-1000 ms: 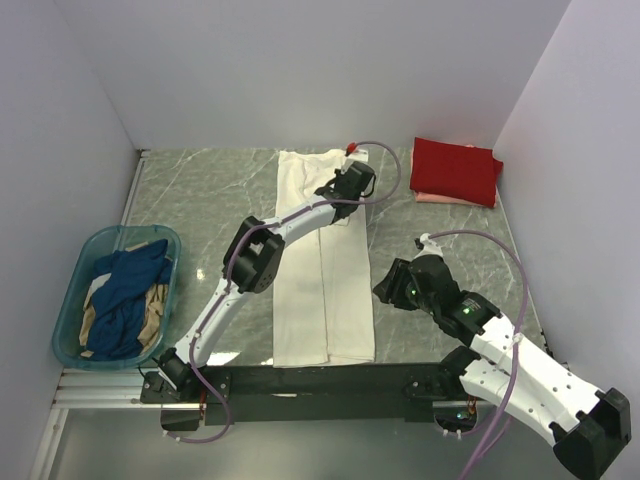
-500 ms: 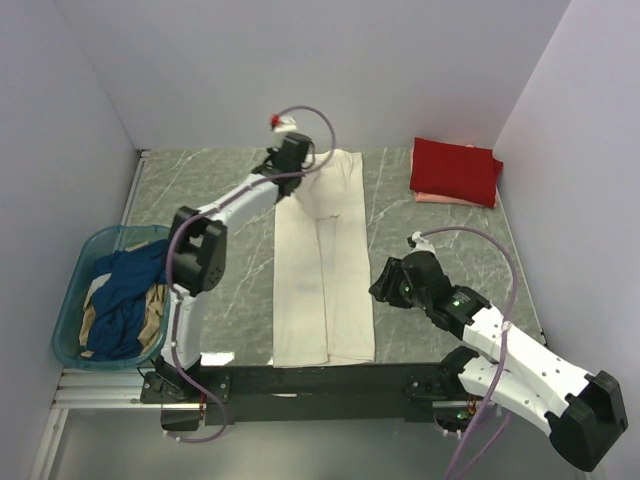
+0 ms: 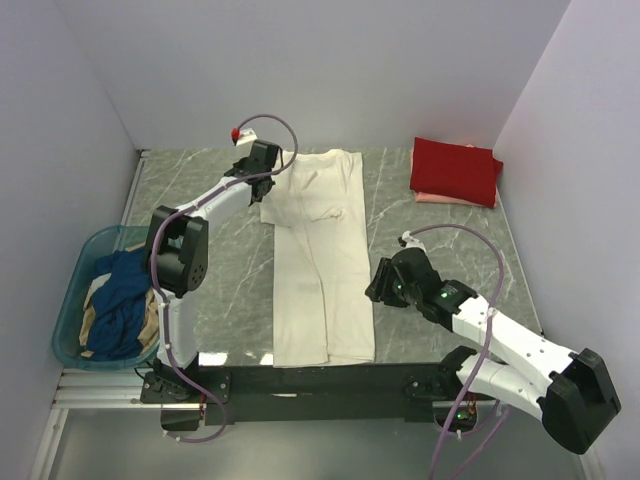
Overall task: Fold and stack the t-shirts
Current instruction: Fold the tshirt
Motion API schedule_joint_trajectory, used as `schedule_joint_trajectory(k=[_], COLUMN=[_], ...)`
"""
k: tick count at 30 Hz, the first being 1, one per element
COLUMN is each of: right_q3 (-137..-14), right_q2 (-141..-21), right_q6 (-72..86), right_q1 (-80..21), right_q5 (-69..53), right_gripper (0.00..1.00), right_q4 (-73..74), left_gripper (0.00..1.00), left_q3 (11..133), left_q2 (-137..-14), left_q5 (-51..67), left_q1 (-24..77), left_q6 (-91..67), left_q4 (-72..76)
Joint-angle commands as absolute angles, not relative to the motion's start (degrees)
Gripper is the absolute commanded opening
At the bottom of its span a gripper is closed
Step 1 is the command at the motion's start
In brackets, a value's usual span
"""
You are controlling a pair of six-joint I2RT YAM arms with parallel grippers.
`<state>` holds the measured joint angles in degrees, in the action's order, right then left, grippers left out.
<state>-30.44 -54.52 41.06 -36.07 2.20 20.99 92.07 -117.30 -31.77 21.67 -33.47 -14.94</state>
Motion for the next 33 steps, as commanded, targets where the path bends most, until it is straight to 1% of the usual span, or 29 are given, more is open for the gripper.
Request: schedule_joint_trajectory(k=[1,2,3,4,6,10,14,18,22,25,28,33], right_q3=[-32.7,-32.7,-32.6,-32.6,-32.6,-32.8,-33.8,-35.1,-36.3,-37.3,-38.3,-39.7], right_q2=[-55.1,-55.3,-55.5,-55.5,-55.8,-56.1,-57.3,-58.4,-59.8,-60.4,-61.9,-64.9], right_q6=[40.3,40.3,40.3,40.3,40.3,40.2,39.6,39.2,38.8,38.1,37.4,36.2], right_q1=[-35.9,-35.9,-35.9,-35.9,-35.9,-35.9,-36.0,-36.0,-36.1,-36.3,-36.3,-36.3], right_q5=[2.5,2.5,2.3,2.4,2.2,1.8,1.2,1.0,0.2,0.2,0.4,0.3], right_gripper=[0.52,0.52,0.52,0.52,0.52,0.52,0.52,0.51,0.51,0.51,0.51,0.51], right_q4=[18.5,18.1,17.9,17.8,17.6,17.2,16.8,16.4,15.6,15.5,14.8,13.5], left_gripper=[0.0,0.01,0.04,0.25,0.37,0.47,0.5,0.5,0.49,0.48,0.5,0.56], left_q3=[91.4,91.1,91.0,90.8,90.7,90.5,93.6,99.6,111.7,117.4,121.5,124.6], left_q2=[-117.4,-117.6,-117.6,-117.5,-117.2,-114.5,-114.3,-117.6,-126.9,-132.5,-137.2,-141.8], left_q5=[-32.4,-32.2,-31.6,-31.4,-31.1,-29.3,-23.8,-20.7,-17.4,-14.9,-11.8,-9.1], left_q1=[21.4,21.3,21.3,21.3,21.3,21.3,21.9,24.3,24.7,24.8,24.7,24.2], left_q6=[-38.8,-39.6,-39.7,-39.8,-40.1,-38.9,-34.9,-30.9,-29.4,-28.8,-28.0,-26.5], left_q4=[-17.9,-18.1,-18.1,-18.1,-18.5,-16.6,-13.7,-11.6,-14.6,-14.8,-14.2,-11.1])
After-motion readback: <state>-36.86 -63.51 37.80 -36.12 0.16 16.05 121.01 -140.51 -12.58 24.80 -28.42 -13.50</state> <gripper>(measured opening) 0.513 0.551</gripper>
